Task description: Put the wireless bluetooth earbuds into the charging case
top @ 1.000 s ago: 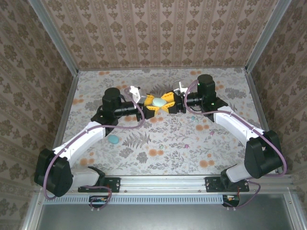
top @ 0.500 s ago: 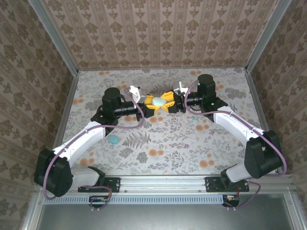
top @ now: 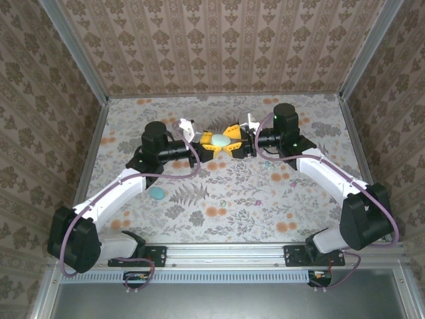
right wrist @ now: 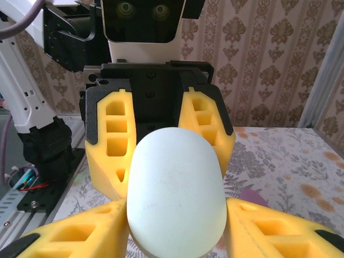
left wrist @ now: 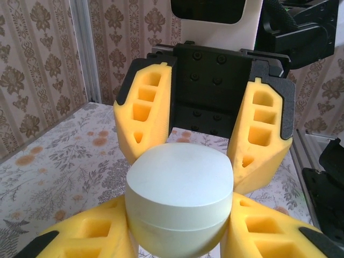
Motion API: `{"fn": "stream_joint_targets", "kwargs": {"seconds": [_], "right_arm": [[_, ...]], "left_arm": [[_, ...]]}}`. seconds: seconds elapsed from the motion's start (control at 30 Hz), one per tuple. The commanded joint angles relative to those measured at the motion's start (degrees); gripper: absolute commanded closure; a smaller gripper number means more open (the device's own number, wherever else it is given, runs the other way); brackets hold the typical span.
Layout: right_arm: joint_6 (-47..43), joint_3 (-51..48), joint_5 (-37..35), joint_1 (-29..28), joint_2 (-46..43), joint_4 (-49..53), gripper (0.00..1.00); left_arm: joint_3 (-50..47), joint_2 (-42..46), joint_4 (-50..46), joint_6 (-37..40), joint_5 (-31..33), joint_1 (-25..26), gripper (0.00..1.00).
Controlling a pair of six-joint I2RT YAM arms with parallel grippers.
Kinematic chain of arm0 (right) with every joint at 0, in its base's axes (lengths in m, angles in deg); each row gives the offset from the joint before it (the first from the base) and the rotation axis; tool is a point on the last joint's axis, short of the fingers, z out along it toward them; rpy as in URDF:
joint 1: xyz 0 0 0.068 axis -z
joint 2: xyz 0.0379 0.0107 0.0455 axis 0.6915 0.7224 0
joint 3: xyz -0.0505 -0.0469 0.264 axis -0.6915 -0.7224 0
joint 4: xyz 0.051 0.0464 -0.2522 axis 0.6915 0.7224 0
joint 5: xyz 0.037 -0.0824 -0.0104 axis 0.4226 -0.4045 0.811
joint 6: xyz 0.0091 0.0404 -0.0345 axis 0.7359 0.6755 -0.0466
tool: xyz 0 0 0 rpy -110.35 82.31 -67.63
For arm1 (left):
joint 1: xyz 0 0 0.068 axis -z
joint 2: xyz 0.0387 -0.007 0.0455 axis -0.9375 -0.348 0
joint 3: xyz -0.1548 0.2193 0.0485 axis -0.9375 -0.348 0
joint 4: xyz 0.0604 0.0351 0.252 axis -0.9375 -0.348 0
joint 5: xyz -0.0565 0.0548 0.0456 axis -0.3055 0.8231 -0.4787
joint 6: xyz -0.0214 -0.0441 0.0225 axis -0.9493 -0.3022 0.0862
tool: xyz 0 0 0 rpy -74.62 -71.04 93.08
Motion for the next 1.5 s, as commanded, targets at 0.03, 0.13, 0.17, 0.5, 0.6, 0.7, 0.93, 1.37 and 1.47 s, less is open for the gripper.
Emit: {"fn": "stream_joint_targets", "kwargs": {"seconds": [0.03, 0.13, 0.17, 0.5, 0.6, 0.7, 0.93, 1.37, 1.47], "right_arm": [[-2.0, -1.2, -2.8, 0.1, -1.7, 2.1, 0.50], [-2.4, -1.1, -2.8, 0.2, -1.6, 2.8, 0.50], [-2.5, -1.2, -2.8, 0.2, -1.6, 2.8, 0.50], [-2.3, -1.3, -2.3, 0.7, -2.1, 2.7, 0.51], [-1.5, -1.5, -2.1, 0.8, -2.1, 1.9, 0.51], [-0.1, -2.0, -2.7, 0.8, -2.1, -0.2, 0.51], [2.3, -2.5, -2.5, 0.7, -2.1, -3.6, 0.49], [4.6, -2.9, -1.0, 0.7, -2.1, -6.4, 0.44], [5.1, -2.9, -0.7, 0.7, -2.1, -6.9, 0.47]], "left_arm": [[0.3, 1.3, 2.9, -1.6, -0.3, 0.7, 0.65], [0.2, 1.3, 3.4, -1.9, -0.4, 0.7, 0.65], [0.2, 1.3, 3.4, -1.8, -0.4, 0.7, 0.65], [0.1, 2.0, 1.5, -0.3, 0.7, 0.7, 0.65], [0.2, 2.0, 1.5, -0.4, 0.5, 0.7, 0.65], [0.2, 2.0, 1.5, -0.4, 0.5, 0.7, 0.65], [0.3, 1.9, 1.2, -0.2, 0.4, 0.7, 0.65], [0.6, 1.5, 1.0, -0.1, 0.5, 0.7, 0.65], [0.6, 1.5, 1.0, 0.0, 0.5, 0.7, 0.65]]}}
